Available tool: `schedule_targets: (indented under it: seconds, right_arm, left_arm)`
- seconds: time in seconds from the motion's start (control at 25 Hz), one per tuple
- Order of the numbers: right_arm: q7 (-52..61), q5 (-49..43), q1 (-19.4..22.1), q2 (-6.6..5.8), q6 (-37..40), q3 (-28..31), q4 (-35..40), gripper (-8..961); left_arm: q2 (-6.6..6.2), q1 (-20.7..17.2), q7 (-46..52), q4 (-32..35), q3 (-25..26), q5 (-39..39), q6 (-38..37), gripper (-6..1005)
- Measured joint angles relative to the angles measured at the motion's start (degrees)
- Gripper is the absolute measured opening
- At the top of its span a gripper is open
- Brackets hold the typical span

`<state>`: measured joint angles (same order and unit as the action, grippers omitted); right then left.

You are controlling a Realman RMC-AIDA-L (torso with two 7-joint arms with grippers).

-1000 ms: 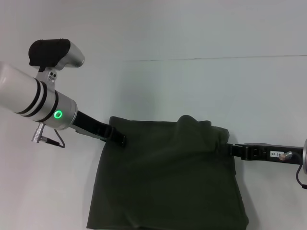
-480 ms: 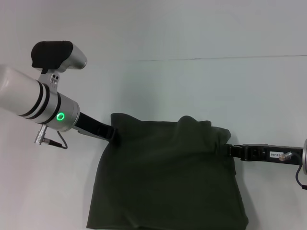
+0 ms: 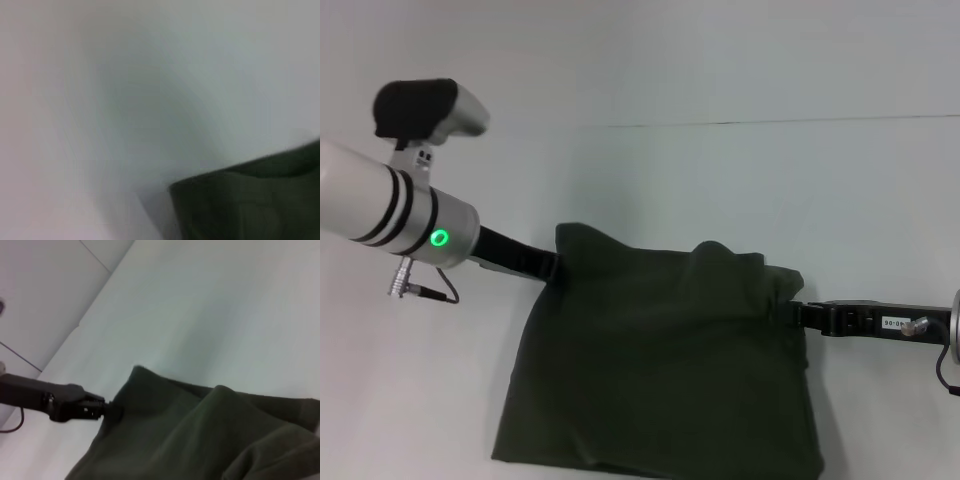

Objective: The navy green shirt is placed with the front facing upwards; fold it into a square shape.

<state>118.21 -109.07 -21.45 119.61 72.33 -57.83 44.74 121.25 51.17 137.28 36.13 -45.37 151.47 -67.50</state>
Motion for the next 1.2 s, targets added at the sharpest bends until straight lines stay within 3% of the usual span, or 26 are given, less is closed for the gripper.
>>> schedule_targets:
  seconds: [0.36, 0.8, 1.2]
  right_arm:
    - [0.0, 0.0, -0.2, 0.00, 0.0, 0.7, 0.1, 36]
    - [0.0, 0.0, -0.6, 0.00, -0.5, 1.5, 0.1, 36]
    - [-0.1, 0.1, -0.6, 0.00, -0.1, 3.5, 0.0, 36]
  left_arm:
    - [-1.13, -4.9, -0.4, 2.6, 5.1, -4.6, -0.2, 49]
    - [-1.48, -7.1, -1.0, 2.1, 10.2, -5.8, -0.6, 50]
    - [-1.62, -9.8, -0.9, 2.1, 17.8, -7.2, -1.8, 44]
